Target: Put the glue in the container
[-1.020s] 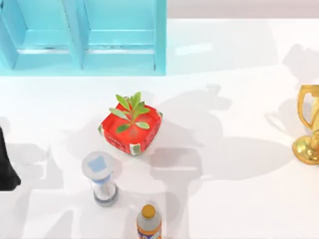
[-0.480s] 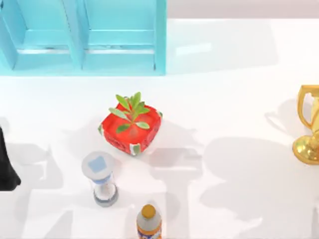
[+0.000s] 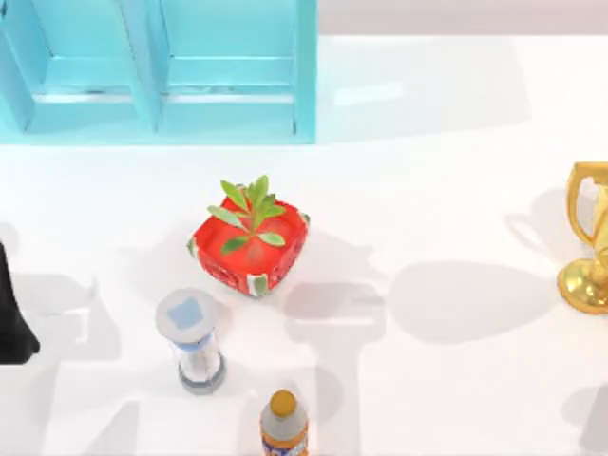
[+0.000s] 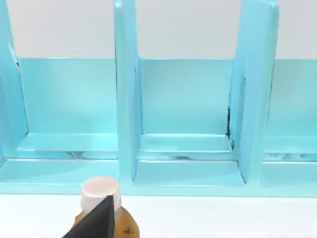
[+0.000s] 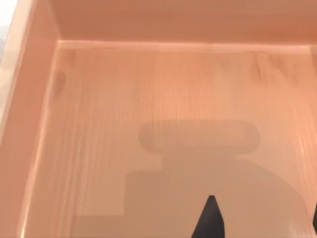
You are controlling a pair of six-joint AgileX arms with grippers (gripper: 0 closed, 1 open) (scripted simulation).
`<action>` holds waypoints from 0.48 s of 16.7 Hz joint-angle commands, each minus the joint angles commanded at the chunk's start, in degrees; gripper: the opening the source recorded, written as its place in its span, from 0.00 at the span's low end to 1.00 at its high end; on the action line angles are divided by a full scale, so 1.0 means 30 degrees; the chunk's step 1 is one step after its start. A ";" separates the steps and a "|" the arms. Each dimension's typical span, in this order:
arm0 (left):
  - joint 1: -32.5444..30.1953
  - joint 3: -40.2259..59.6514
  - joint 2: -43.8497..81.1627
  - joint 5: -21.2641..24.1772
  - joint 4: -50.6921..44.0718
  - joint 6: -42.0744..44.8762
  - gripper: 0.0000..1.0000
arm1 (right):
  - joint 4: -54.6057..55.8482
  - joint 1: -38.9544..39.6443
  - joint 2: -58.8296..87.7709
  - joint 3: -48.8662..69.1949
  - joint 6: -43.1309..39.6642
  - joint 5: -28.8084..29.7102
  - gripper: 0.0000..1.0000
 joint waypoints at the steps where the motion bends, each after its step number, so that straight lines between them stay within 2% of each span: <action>1: 0.0000 0.0000 0.0000 0.0000 0.0000 0.0000 1.00 | 0.0000 0.0000 0.0000 0.0000 0.0000 0.0000 0.00; 8: 0.0000 0.0000 0.0000 0.0000 0.0000 0.0000 1.00 | 0.1295 0.0458 0.1282 -0.0140 0.0488 0.0260 0.00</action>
